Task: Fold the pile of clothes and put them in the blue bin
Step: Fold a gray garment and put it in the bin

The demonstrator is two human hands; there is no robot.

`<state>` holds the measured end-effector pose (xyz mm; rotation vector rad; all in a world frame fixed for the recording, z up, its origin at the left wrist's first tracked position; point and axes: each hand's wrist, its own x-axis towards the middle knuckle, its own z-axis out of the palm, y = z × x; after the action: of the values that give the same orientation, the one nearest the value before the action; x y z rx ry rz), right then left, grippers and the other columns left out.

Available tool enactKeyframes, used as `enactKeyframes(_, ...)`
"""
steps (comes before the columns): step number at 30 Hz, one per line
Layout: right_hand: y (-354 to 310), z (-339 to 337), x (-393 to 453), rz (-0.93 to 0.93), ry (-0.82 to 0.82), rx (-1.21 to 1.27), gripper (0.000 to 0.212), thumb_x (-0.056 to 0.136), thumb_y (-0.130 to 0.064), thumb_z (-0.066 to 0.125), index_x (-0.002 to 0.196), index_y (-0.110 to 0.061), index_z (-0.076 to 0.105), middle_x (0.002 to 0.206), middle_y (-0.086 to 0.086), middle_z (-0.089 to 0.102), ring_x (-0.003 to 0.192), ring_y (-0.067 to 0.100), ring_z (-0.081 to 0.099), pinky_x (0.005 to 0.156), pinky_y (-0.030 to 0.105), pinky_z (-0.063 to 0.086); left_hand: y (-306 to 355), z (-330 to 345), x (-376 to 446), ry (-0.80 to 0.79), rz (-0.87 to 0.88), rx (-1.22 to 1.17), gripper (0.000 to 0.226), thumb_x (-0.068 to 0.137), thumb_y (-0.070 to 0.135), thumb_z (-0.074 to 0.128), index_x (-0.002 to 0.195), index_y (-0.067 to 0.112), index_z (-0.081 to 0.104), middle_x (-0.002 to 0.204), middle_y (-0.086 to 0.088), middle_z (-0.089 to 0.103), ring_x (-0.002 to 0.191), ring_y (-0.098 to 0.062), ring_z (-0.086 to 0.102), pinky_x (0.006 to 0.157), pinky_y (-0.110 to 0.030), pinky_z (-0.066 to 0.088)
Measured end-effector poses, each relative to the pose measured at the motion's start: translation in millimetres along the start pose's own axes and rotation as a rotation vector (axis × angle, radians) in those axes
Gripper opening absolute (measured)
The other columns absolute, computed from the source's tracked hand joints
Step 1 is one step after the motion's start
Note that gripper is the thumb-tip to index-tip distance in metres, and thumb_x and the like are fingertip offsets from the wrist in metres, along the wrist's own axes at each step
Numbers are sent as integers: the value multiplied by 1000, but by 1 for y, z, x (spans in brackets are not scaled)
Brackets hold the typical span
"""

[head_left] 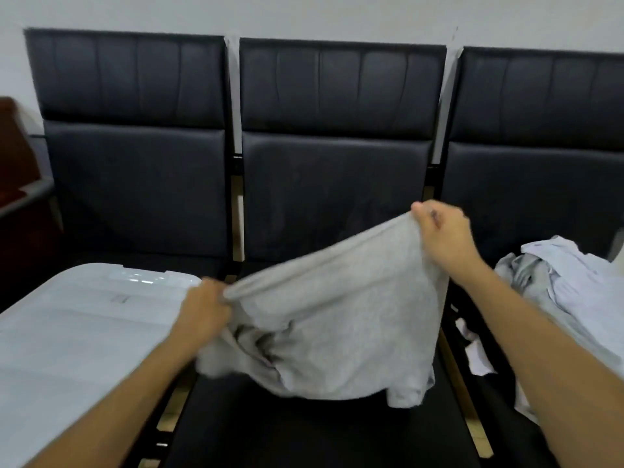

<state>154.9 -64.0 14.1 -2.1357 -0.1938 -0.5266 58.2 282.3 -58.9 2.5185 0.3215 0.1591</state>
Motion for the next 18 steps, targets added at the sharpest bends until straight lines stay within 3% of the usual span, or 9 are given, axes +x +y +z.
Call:
enactKeyframes(3, -16, -23, 57, 17, 77, 78, 44, 101, -32, 51, 59, -22, 42, 58, -3, 40, 54, 6, 35, 56, 31, 29, 32, -72, 38, 162, 105, 55, 29, 75, -9, 51, 59, 12, 62, 63, -15, 57, 74, -40, 61, 64, -37, 42)
enactKeyframes(5, -35, -38, 89, -47, 103, 93, 40, 101, -32, 51, 63, -21, 48, 62, -2, 43, 56, 6, 37, 58, 30, 30, 61, -113, 52, 214, 207, 80, 24, 77, -10, 48, 66, 2, 66, 66, -19, 62, 72, -39, 62, 64, -42, 48)
enactKeyframes(8, -73, -62, 113, -150, 180, 191, 35, 101, -32, 52, 79, -6, 62, 67, -1, 41, 55, 0, 34, 59, 28, 29, 91, -150, 58, 302, 286, 89, 23, 76, -15, 44, 73, -10, 66, 74, -27, 65, 69, -35, 61, 62, -42, 48)
enactKeyframes(12, -94, -82, 88, -262, 133, 209, 43, 100, -30, 53, 84, 9, 58, 70, 3, 43, 62, 8, 38, 58, 26, 31, 83, -162, 47, 420, 421, 229, 16, 70, -15, 51, 69, -9, 65, 88, -25, 62, 79, -41, 58, 70, -49, 48)
enactKeyframes(15, -71, -72, 18, -327, -91, 156, 21, 98, -12, 58, 80, -8, 67, 65, -23, 61, 64, -10, 50, 65, 9, 40, 44, -129, 17, 206, 405, 562, 25, 74, -6, 55, 94, 3, 68, 108, -15, 58, 95, -38, 57, 82, -42, 49)
enactKeyframes(18, -15, -45, -66, -223, -539, 95, 30, 96, -18, 60, 68, -25, 68, 68, -17, 63, 65, -6, 54, 65, 21, 48, -14, -73, -27, -254, 260, 724, 51, 83, -3, 47, 131, 15, 50, 130, -10, 48, 115, -29, 56, 61, -7, 41)
